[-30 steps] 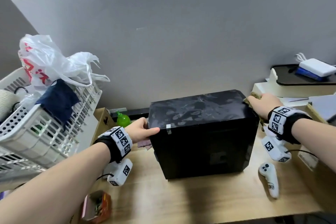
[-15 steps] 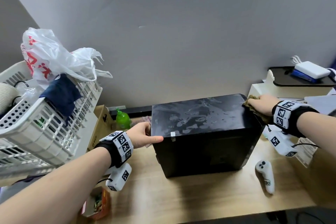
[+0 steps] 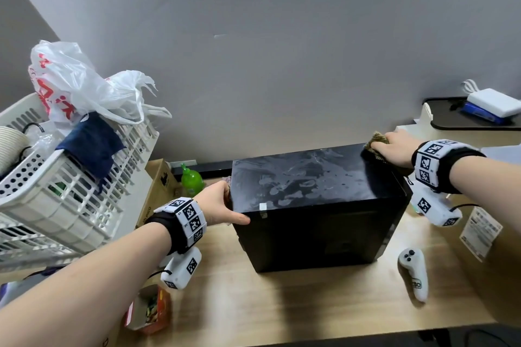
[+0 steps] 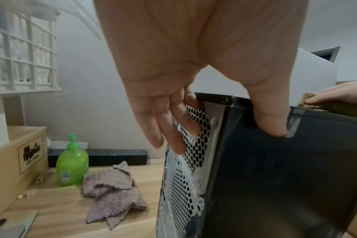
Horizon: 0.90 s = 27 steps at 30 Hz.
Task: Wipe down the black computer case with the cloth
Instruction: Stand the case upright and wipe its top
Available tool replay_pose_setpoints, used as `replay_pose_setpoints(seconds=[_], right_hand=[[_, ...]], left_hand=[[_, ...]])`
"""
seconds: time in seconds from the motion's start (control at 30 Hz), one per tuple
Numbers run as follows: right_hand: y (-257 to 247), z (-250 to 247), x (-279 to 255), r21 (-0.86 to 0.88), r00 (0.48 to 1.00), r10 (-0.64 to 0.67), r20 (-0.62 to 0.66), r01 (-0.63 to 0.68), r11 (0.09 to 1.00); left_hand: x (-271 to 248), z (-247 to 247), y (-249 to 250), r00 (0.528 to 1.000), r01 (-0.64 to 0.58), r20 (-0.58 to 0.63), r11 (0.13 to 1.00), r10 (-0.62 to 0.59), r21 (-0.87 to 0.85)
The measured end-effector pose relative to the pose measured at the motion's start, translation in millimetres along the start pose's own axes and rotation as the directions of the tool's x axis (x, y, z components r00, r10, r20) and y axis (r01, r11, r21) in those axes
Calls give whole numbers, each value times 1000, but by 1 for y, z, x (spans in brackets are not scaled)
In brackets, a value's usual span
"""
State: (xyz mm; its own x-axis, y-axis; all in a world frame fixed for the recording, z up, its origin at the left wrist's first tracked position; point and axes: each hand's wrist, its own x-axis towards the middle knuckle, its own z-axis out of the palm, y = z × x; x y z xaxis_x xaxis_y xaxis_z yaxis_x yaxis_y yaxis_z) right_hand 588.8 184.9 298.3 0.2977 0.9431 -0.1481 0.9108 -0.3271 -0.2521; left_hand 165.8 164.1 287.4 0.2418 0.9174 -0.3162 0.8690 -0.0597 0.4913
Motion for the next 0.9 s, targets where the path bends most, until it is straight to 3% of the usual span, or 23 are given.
replay_pose_setpoints(seconds=[0.07, 0.13, 0.23, 0.37, 0.47, 0.63, 0.8, 0.9], right_hand=[[-2, 0, -3, -84, 998, 8, -64, -13, 996], [-5, -2, -7, -110, 999, -24, -39, 19, 994], [-8, -2, -11, -37, 999, -17, 31, 18, 999], [-8, -1, -25, 64, 996, 54, -70, -50, 997], [-23, 5, -46, 22, 995, -22, -96, 25, 999], [-104, 33, -86, -27, 976, -218, 1, 217, 976], [-223, 74, -115, 52, 886, -423, 190, 421, 905], [-240, 84, -115, 75, 867, -442, 229, 437, 896]], left_hand=[[2, -3, -1, 999, 26, 40, 1000, -26, 9], [6, -6, -1, 995, 56, 82, 998, -55, -2], [12, -9, 5, 995, 50, 91, 999, -51, 22], [22, -17, 13, 992, 70, 92, 977, -90, 201], [27, -21, 13, 986, 86, 121, 971, -116, 223], [32, -15, 2, 981, 93, 157, 988, -113, 125], [35, -9, -8, 983, -15, 181, 997, 0, 78], [38, -13, -11, 985, -61, 170, 986, 34, 153]])
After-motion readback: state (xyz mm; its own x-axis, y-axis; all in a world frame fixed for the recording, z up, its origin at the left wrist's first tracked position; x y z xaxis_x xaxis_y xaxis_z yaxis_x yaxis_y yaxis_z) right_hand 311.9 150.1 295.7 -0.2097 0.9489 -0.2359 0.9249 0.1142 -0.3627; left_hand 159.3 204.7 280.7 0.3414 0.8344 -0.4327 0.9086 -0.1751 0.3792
